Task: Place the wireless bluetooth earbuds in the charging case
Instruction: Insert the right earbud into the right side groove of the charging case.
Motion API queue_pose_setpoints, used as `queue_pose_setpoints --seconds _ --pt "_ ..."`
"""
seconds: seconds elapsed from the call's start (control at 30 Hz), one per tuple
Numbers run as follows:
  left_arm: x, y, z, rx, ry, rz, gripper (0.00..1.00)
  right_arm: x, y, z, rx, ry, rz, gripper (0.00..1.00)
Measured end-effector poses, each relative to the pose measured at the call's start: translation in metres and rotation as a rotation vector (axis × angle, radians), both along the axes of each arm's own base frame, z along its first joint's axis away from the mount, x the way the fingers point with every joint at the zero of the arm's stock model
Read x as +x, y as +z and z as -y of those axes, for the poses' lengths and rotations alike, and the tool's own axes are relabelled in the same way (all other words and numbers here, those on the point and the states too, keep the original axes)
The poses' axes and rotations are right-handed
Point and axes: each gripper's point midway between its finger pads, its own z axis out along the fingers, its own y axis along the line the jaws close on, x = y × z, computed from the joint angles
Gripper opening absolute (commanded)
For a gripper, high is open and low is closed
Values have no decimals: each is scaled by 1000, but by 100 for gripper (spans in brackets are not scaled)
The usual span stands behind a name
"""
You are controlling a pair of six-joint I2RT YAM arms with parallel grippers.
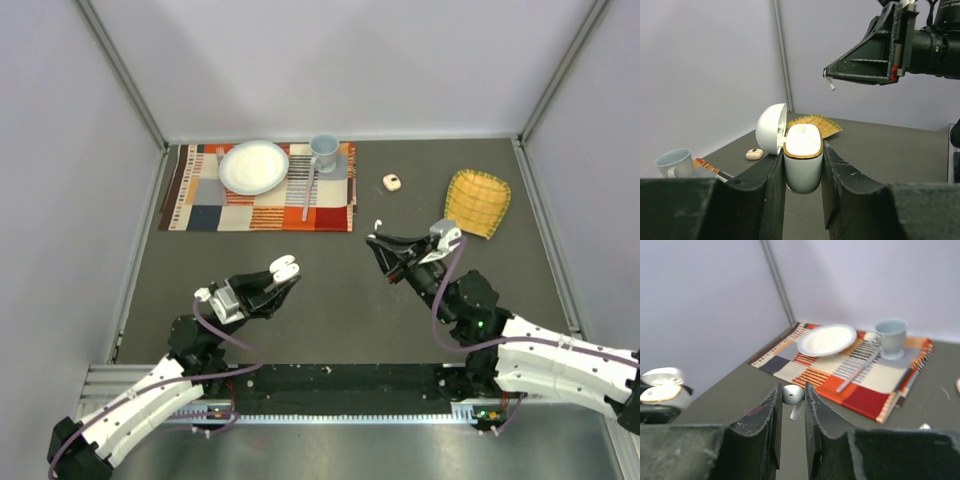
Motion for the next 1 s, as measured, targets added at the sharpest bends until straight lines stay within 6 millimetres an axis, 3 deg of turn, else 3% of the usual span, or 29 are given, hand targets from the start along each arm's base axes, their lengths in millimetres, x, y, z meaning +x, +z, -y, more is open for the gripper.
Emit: queue_pose_setpoints --seconds 0.4,0.7,1.0 --pt "3 -11 8 38 -20 -25 0 -61 24 -87 -149 171 307 0" --pt "2 -12 9 44 -26 -25 0 -67 59 -110 -82 174 383 0" --pt "2 -12 9 43 -26 -25 0 -73 57 -126 -64 228 366 0"
